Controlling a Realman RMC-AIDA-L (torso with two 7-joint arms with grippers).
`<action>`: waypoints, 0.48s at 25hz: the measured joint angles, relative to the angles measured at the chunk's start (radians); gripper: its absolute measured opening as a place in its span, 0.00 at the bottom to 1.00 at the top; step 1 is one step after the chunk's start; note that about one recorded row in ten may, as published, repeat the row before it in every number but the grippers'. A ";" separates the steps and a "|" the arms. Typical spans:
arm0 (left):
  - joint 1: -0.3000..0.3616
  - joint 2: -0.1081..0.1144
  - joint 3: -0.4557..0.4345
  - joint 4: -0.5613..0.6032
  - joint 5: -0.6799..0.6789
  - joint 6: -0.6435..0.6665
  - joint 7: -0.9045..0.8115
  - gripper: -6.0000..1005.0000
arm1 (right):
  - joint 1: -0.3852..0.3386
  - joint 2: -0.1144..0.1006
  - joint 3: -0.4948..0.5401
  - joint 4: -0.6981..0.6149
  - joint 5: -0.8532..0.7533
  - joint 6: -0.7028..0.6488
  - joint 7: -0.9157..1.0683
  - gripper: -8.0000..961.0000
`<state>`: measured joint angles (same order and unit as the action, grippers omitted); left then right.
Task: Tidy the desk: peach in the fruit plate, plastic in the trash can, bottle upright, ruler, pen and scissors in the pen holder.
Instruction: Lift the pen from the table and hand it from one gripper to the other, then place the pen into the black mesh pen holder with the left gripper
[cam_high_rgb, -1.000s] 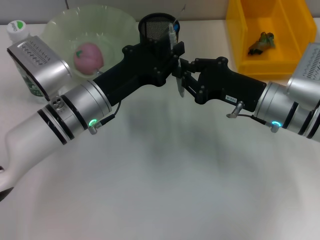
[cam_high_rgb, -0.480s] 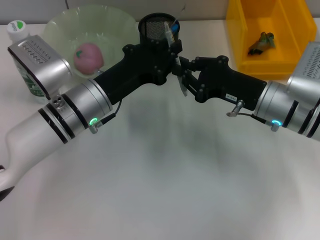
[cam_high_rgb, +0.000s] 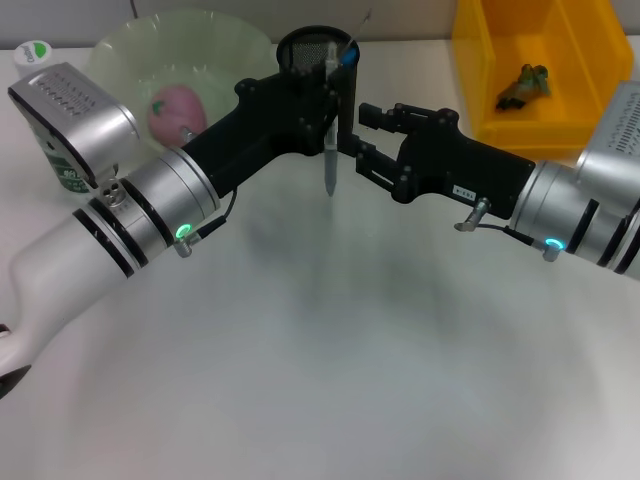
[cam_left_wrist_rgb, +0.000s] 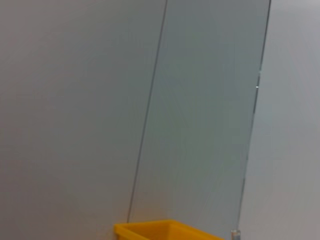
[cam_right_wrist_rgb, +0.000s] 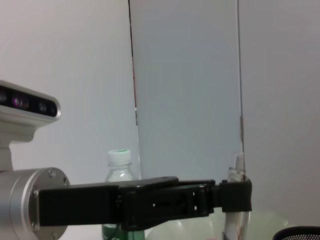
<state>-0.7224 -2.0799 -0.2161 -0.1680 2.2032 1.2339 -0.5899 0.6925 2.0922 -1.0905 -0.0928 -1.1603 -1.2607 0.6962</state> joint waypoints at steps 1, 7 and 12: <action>0.000 0.000 -0.008 0.000 0.001 -0.003 0.000 0.15 | -0.001 0.000 0.002 0.000 0.000 0.000 -0.001 0.31; -0.015 0.000 -0.070 -0.001 0.005 -0.025 0.009 0.15 | -0.019 0.001 0.011 -0.002 0.001 0.053 -0.002 0.46; -0.040 0.000 -0.154 -0.013 0.001 -0.043 0.033 0.15 | -0.043 0.001 0.011 -0.002 0.001 0.073 -0.002 0.61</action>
<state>-0.7624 -2.0800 -0.3701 -0.1814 2.2042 1.1909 -0.5565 0.6495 2.0937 -1.0798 -0.0951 -1.1589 -1.1878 0.6937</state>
